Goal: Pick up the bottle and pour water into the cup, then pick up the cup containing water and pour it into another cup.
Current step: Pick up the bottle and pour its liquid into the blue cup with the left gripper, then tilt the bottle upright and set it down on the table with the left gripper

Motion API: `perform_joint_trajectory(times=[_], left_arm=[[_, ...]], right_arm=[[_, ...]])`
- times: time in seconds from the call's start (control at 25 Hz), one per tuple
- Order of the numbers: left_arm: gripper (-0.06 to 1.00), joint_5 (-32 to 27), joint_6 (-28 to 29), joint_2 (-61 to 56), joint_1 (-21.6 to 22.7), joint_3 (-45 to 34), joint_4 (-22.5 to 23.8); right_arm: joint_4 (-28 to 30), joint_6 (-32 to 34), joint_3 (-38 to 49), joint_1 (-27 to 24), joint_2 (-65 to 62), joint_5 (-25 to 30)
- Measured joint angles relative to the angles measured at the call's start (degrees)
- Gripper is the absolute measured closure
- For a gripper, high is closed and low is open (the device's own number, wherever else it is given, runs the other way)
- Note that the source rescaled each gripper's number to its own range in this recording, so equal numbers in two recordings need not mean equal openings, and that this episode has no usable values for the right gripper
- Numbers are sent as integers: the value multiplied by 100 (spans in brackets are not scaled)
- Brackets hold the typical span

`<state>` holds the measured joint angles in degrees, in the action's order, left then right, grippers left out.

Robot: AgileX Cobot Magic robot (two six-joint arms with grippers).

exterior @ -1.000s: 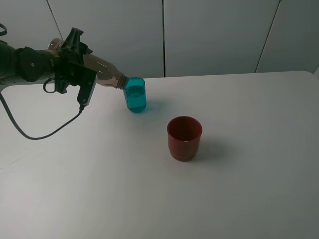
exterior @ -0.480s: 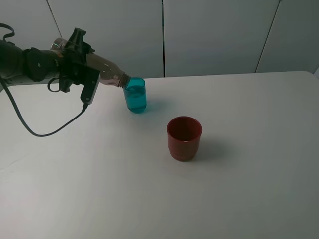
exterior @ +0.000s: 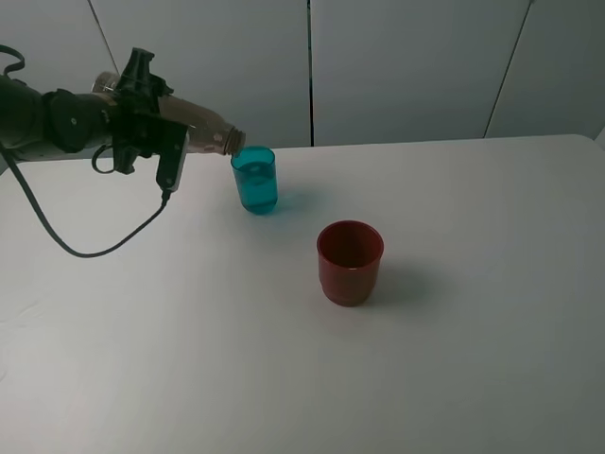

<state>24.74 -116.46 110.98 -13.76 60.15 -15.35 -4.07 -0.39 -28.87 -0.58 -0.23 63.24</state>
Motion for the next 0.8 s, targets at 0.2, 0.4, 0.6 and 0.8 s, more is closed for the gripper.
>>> perform_joint_trajectory(times=[0.2, 0.4, 0.6, 0.8], left_arm=[[94, 62, 1017, -102, 0, 0, -38], [94, 89, 1952, -317, 0, -33, -170], [94, 115, 3143, -602, 0, -270, -241], [94, 115, 4533, -803, 0, -356, -251]], right_arm=[[0, 39, 0, 0, 0, 0], [0, 39, 0, 0, 0, 0], [0, 39, 0, 0, 0, 0], [0, 39, 0, 0, 0, 0]])
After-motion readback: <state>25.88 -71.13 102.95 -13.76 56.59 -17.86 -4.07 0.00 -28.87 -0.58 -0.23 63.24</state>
